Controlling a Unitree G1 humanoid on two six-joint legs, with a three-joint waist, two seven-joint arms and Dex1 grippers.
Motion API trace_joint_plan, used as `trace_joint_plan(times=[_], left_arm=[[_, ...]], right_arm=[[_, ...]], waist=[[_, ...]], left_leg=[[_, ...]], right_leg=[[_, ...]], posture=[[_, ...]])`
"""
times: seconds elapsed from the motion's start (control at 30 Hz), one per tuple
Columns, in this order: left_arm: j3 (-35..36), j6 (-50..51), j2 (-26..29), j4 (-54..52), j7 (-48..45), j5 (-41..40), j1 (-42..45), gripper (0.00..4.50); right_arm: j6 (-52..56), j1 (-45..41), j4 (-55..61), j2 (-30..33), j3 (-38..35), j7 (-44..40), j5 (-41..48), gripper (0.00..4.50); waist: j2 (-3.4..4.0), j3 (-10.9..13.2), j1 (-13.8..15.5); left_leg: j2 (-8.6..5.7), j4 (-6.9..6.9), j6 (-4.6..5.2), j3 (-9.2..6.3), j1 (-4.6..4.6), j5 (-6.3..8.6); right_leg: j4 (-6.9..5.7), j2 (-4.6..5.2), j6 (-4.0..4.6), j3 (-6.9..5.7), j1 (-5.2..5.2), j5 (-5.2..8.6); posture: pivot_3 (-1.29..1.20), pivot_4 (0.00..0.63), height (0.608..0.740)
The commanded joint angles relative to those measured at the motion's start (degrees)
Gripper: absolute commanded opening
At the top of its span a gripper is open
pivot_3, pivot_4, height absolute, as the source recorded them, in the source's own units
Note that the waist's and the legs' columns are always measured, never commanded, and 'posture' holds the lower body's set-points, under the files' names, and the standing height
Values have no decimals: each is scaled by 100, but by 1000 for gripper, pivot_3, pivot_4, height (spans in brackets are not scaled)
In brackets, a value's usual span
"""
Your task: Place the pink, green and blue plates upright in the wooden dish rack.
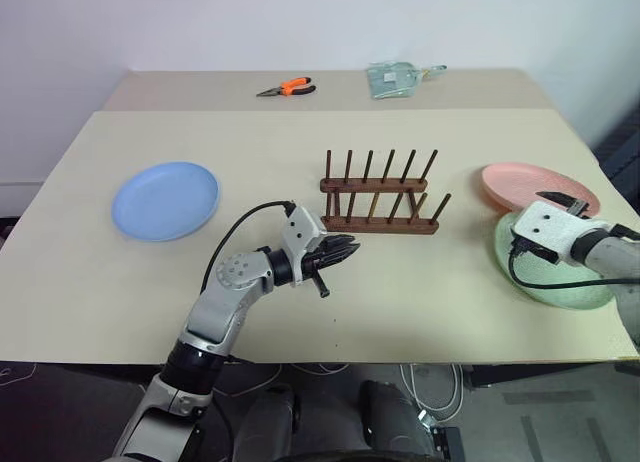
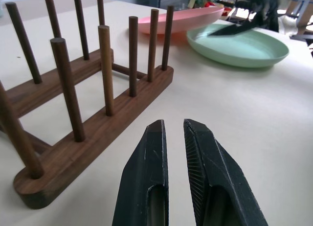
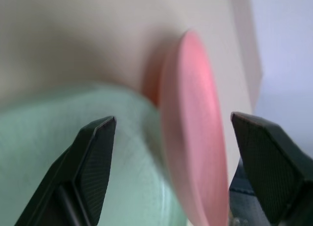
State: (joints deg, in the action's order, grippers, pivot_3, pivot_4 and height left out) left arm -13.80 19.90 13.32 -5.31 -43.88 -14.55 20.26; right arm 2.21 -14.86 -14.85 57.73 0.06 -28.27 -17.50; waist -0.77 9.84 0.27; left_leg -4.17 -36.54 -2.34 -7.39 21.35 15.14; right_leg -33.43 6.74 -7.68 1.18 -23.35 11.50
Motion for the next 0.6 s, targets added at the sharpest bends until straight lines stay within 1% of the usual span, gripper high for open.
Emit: trace_joint_plan(times=[0.03, 0.07, 0.1, 0.23, 0.27, 0.4, 0.5, 0.53, 0.57, 0.6], left_arm=[[50, 40, -13, -411, -20, -189, -16, 620], [57, 57, 4, -454, -22, -211, -42, 620], [64, 63, 29, -504, -17, -219, -79, 620], [105, 110, 146, -664, 1, -259, -238, 620], [108, 109, 163, -688, -2, -272, -258, 620], [127, 99, 233, -752, -49, -371, -326, 620], [172, 104, 259, -707, -75, -440, -312, 620], [182, 92, 266, -682, -88, -444, -302, 620], [187, 83, 271, -667, -97, -444, -297, 620], [196, 70, 273, -631, -109, -445, -279, 620]], right_arm=[[-712, -561, -977, 82, 385, 354, -565, 3296], [-826, -659, -1163, 76, 459, 392, -620, 3040], [-913, -747, -1308, 44, 474, 387, -591, 2514], [-1090, -823, -1261, 78, 457, 340, -557, 447], [-1137, -803, -1223, 102, 453, 336, -562, 45], [-1146, -469, -269, 386, -21, 431, -515, 45], [-844, -291, 629, 179, -662, 179, 248, 45], [-475, -290, 1064, -80, -898, -18, 830, 45], [-186, -287, 1370, -260, -1054, -154, 1221, 45], [831, -415, 2124, -768, -1415, -197, 2773, 45]], waist=[[4, 1, -4], [4, 1, -6], [5, 1, -4], [5, 1, -3], [5, 1, -3], [12, 3, 1], [15, 5, 8], [13, 5, 3], [10, 5, -7], [9, 5, -9]], left_leg=[[0, 0, 0, 0, 0, 0], [0, 2, 0, 1, 0, 0], [0, 5, 0, 0, -1, 0], [0, 16, 0, 0, -2, 0], [0, 16, 0, 0, -2, 0], [0, 16, 1, -1, -2, 0], [0, 16, 1, -1, -2, 0], [0, 16, 0, -1, -2, 0], [1, 17, 0, -2, -3, 0], [5, 17, 0, -4, -4, 0]], right_leg=[[0, 1, 7, 1, 0, -4], [1, 1, 7, 0, 0, -4], [1, 0, 7, 0, -1, -4], [9, 0, 5, 3, -1, -4], [9, 0, 5, 3, -2, -5], [9, 0, 5, 5, -1, -4], [8, -1, 4, 5, -2, -4], [9, -1, 5, 5, -2, -4], [8, -1, 4, 5, -1, -4], [9, -5, 3, 4, -1, -5]], posture=[[0, 150, 740], [0, 150, 740], [0, 150, 740], [0, 150, 740], [0, 150, 740], [0, 150, 740], [0, 150, 740], [0, 150, 740], [0, 150, 740], [0, 150, 740]])
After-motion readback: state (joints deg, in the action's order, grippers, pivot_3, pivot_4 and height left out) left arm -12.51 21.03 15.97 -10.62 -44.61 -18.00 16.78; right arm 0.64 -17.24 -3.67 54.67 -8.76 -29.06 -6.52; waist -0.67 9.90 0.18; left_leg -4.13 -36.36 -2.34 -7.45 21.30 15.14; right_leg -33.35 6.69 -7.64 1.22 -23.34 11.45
